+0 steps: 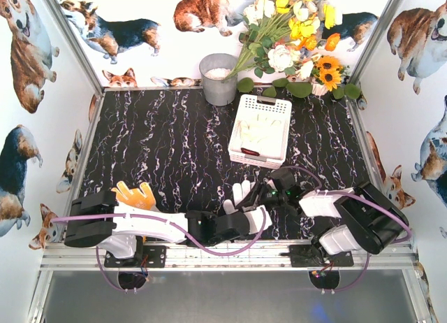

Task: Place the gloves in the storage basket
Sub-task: Pick up the glove from the center of the board.

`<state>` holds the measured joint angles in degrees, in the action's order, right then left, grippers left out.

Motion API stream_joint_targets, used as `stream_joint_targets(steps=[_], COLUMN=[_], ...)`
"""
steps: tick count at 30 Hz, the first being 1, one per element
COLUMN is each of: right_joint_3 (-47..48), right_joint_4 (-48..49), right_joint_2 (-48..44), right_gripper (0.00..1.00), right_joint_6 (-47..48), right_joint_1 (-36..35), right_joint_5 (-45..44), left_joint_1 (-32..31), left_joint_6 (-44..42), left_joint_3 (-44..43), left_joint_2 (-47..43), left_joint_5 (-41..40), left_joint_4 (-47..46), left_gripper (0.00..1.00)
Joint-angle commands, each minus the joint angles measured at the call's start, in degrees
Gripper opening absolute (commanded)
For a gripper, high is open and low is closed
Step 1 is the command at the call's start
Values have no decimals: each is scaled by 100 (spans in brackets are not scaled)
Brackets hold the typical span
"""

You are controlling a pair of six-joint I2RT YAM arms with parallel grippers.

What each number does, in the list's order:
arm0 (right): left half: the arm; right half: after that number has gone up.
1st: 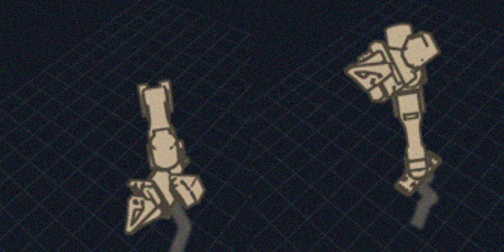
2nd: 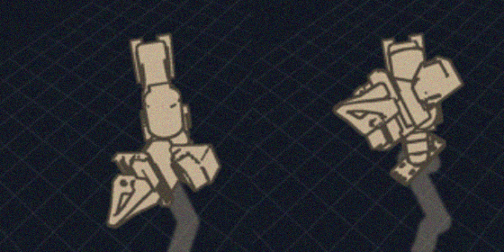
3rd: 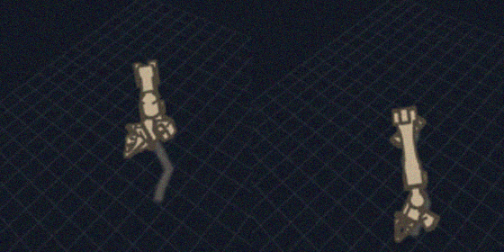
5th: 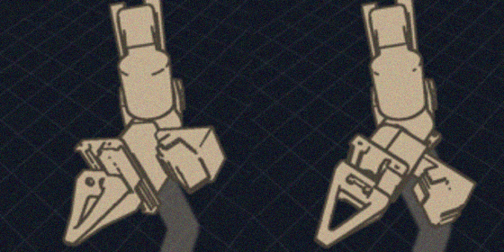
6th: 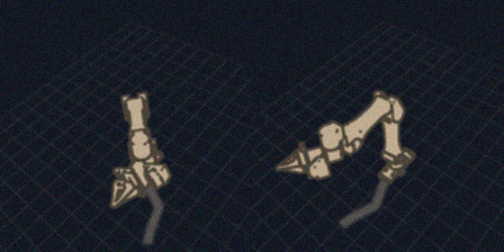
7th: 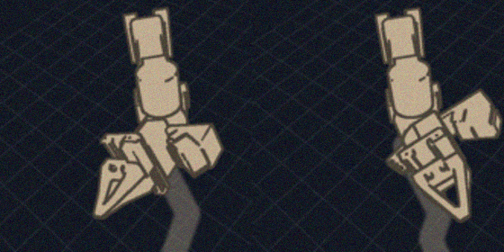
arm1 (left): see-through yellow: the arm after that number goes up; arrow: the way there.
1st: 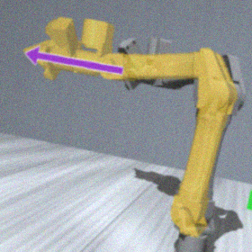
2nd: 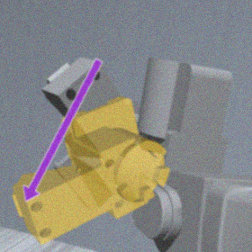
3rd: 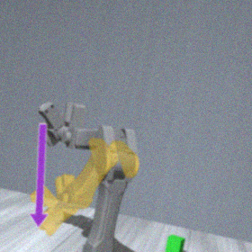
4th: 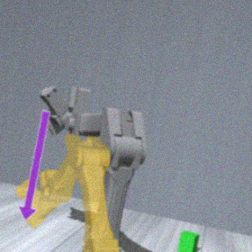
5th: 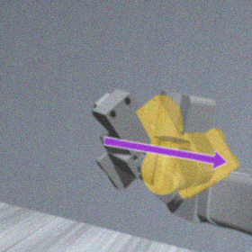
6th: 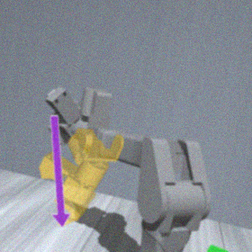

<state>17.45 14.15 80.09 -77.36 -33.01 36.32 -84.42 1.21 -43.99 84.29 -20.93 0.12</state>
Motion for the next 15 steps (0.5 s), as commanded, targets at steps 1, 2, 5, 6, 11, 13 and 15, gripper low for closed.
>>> stream_joint_targets(steps=[1, 2, 5, 6, 11, 13, 15], right_joint_3=[-66, -60, -79, -65, 280, 504, 754], right_joint_4=[693, 730, 987, 1037, 396, 1, -405], right_joint_2=[16, 1, -134, -226, -954, -1250, -1539], right_gripper=[43, 39, 26, 22, 0, 0, 0], right_joint_6=[-65, -67, -230, -295, -156, -21, 122], right_joint_1=[-30, -30, -30, -32, -30, -25, -1], right_joint_5=[139, 135, 28, -13, -325, -445, -578], left_joint_1=[-39, -39, -39, -39, 2, 37, 132], left_joint_6=[-45, -25, 45, 60, 183, 232, 262], left_joint_3=[22, 22, -52, -108, -470, -597, -726], left_joint_2=[-254, -318, -483, -541, -751, -902, -1112], left_joint_5=[190, 234, 260, 245, 354, 330, 211], left_joint_4=[140, 178, 337, 432, 992, 1277, 1495], left_gripper=[0, 0, 0, 0, 0, 0, 0])
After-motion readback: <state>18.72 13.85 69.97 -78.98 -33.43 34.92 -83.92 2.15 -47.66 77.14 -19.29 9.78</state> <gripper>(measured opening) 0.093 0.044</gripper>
